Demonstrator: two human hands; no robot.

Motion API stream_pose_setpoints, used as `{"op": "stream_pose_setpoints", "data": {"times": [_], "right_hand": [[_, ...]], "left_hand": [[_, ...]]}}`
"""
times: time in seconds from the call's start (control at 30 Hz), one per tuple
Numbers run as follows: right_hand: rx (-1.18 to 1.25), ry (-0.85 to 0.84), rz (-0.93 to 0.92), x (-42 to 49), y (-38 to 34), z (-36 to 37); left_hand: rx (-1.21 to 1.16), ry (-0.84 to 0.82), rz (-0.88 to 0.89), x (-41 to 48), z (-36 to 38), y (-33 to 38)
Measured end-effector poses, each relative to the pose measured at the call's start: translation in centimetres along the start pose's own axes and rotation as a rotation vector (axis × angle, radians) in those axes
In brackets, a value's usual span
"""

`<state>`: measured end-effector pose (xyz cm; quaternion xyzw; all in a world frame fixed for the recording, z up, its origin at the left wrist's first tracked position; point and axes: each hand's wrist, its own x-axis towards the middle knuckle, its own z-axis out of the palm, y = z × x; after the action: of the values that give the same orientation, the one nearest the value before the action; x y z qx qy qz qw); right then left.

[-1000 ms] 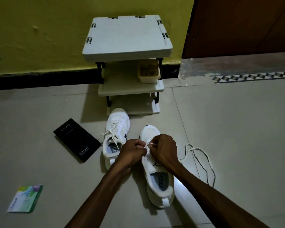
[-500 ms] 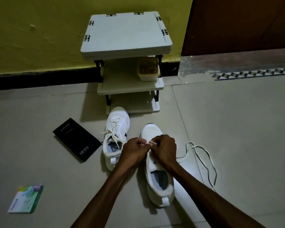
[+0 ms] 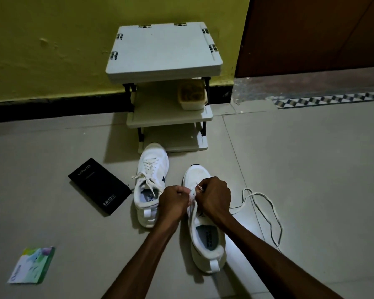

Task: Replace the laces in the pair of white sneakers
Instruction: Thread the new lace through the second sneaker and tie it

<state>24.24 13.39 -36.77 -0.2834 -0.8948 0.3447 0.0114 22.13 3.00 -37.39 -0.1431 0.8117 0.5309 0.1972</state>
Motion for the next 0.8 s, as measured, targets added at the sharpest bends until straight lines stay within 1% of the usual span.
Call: {"op": "stream_pose_setpoints", "data": {"times": [0.07, 0.2, 0.27, 0.33, 0.43, 0.57, 0.67, 0.8], "right_hand": [[-0.016, -0.03, -0.006, 0.0, 0.0, -0.2], [0.024, -0.01, 0.011, 0.2, 0.1, -0.7], [-0.006, -0.039, 0.015, 0.4, -0.2, -0.8], [-0.07, -0.079, -0.039, 0.7, -0.3, -0.6], [-0.161, -0.118, -0.185, 1.0, 0.1, -0.7], [-0.238, -0.106, -0.345, 1.2, 0.5, -0.8], [-0.152, -0.132, -0.338, 1.0, 0.8, -0.8], [0.119, -0.14, -0.273, 1.1, 1.7, -0.5]], "left_hand": [[0.013, 0.006, 0.009, 0.0, 0.1, 0.0], [0.039, 0.006, 0.036, 0.4, 0.4, -0.5], [0.036, 0.007, 0.042, 0.5, 0.4, -0.6], [0.035, 0.005, 0.043, 0.5, 0.4, -0.5], [0.043, 0.008, 0.046, 0.4, 0.3, -0.4], [0.044, -0.002, 0.068, 0.1, 0.1, -0.3], [0.061, 0.002, 0.067, 0.2, 0.1, -0.3], [0.05, 0.007, 0.067, 0.3, 0.1, -0.5]]}}
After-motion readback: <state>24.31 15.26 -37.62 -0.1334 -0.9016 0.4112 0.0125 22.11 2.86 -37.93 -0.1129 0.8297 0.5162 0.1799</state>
